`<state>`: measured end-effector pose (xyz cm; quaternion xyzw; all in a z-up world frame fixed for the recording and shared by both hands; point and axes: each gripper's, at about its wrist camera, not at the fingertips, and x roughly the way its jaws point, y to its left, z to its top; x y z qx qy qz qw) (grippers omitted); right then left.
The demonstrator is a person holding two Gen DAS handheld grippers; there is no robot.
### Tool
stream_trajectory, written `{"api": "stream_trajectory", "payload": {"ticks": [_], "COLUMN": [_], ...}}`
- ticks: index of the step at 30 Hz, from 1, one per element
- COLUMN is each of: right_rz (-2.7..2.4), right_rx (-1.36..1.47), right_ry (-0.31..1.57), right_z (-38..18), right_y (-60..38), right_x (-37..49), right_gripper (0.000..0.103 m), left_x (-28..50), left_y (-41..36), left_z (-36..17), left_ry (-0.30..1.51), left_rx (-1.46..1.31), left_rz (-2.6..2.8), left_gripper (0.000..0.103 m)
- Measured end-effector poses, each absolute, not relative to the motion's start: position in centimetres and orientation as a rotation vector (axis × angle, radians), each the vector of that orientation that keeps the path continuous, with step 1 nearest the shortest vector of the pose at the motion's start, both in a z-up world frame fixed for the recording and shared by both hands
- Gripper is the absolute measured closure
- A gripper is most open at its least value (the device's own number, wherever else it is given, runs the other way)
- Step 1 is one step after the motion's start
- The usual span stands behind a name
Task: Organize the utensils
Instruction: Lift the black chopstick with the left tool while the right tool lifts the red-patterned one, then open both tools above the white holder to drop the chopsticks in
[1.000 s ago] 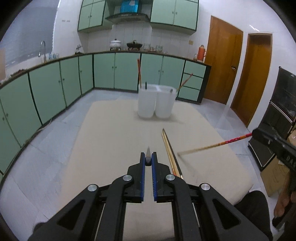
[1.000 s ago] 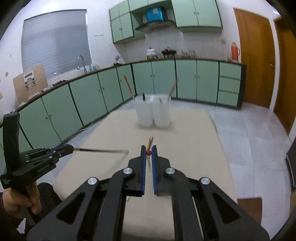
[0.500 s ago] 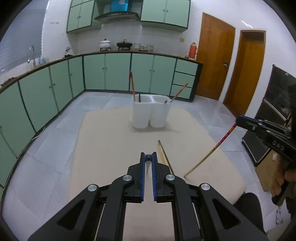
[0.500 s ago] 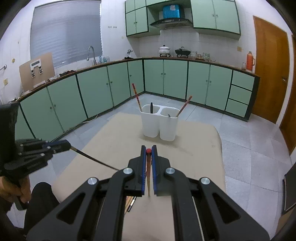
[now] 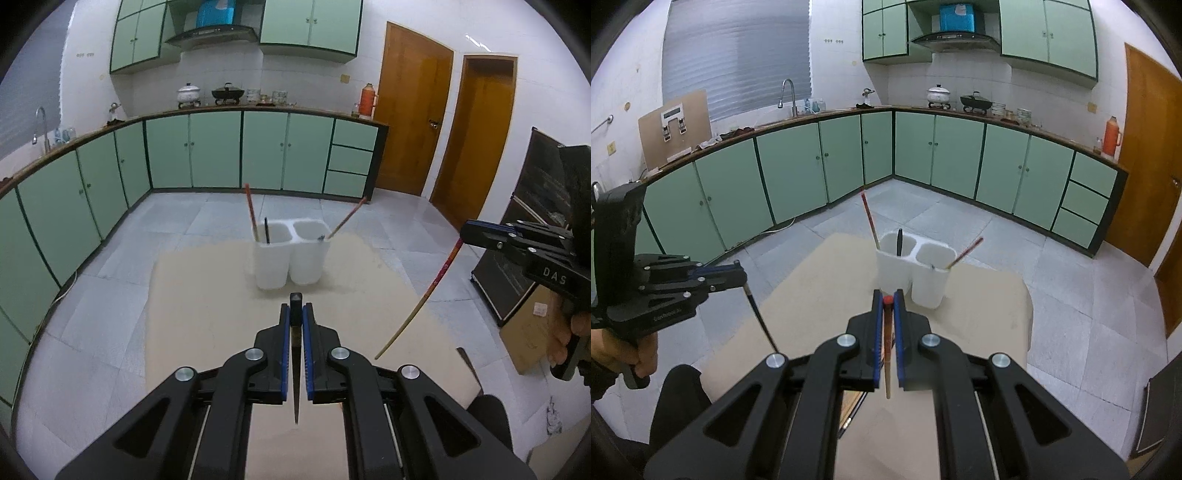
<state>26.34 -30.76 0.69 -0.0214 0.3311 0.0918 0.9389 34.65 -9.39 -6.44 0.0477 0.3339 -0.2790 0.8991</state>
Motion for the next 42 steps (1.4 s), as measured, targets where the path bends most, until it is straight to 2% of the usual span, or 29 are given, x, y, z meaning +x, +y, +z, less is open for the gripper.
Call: {"api": "stream_trajectory", "payload": {"ticks": [18, 23, 26, 37, 39, 41, 42], "right_rz": [0.126, 0.093, 0.07, 0.045, 0.038, 0.041, 0.042], "right_rx": [0.02, 0.0, -0.005, 0.034, 0.041, 0.055, 0.059], "right_ry": [0.62, 0.597, 0.608, 0.739, 0.729, 0.705, 0.687], "right_z": [8.9, 9.0, 7.3, -2.9, -3.1, -2.4, -2.0], "right_y": [-33.7, -34.4, -35.0, -36.3, -36.6, -36.8, -36.9], "right_x": [40.2, 43.9, 46.4, 50.1, 49.4, 48.2, 47.5], "right_gripper": [0.098, 0.098, 0.098, 0.096, 0.08, 0.079, 0.079], "left_x": [46.5, 50.0, 52.1, 56.7, 56.4, 55.7, 55.0], "left_y": [-16.1, -17.9, -18.8, -19.6, -19.0, -18.1, -17.4], "left_z": [3.1, 4.8, 4.0, -6.9, -7.1, -6.4, -5.7], "left_ry": [0.523, 0.475, 0.471, 0.628, 0.627, 0.615, 0.599], "left_rx": [0.102, 0.083, 0.071, 0.06, 0.06, 0.067, 0.07], "left_rz": [-0.542, -0.518, -0.508, -0.493, -0.488, -0.492, -0.494], "left_gripper": [0.096, 0.096, 0.096, 0.096, 0.096, 0.09, 0.084]}}
